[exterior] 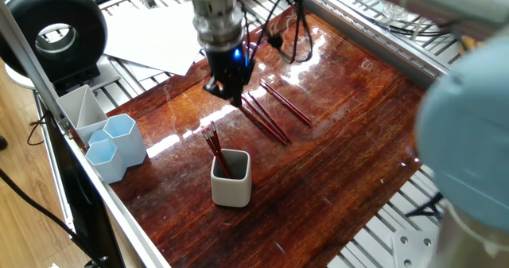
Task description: Put the pen into the pen holder
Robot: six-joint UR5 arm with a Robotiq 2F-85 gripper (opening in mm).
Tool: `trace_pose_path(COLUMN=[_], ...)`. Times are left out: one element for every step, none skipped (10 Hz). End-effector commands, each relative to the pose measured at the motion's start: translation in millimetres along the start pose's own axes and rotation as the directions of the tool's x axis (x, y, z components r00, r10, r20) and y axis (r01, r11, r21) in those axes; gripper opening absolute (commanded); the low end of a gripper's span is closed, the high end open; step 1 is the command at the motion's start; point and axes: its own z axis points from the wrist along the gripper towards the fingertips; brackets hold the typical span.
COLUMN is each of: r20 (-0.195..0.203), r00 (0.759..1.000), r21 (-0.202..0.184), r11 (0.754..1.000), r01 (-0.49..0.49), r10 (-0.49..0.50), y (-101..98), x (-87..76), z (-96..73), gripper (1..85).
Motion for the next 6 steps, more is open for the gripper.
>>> trace_pose_path(r20=[-0.003,-0.004,0.004,0.035,0.065,0.104], r00=[0.999,0.999,1.0,0.999,0.997,0.993], r21=[-0.002,-0.005,-0.023,-0.044,-0.058,-0.04], r11=[0.999,0.999,1.0,0.999,0.997,0.998], r01=[-0.053,-0.051,-0.02,0.031,0.053,0.056], r10=[0.053,0.051,0.02,-0.03,-0.049,-0.052], y=[27.6,28.8,25.0,19.5,23.8,19.6], x=[49.0,42.9,18.8,-16.3,-23.7,-34.2], z=[-59.0,-54.3,-36.7,-11.7,-12.3,-12.9], gripper=[1.0,1.0,1.0,1.0,1.0,1.0])
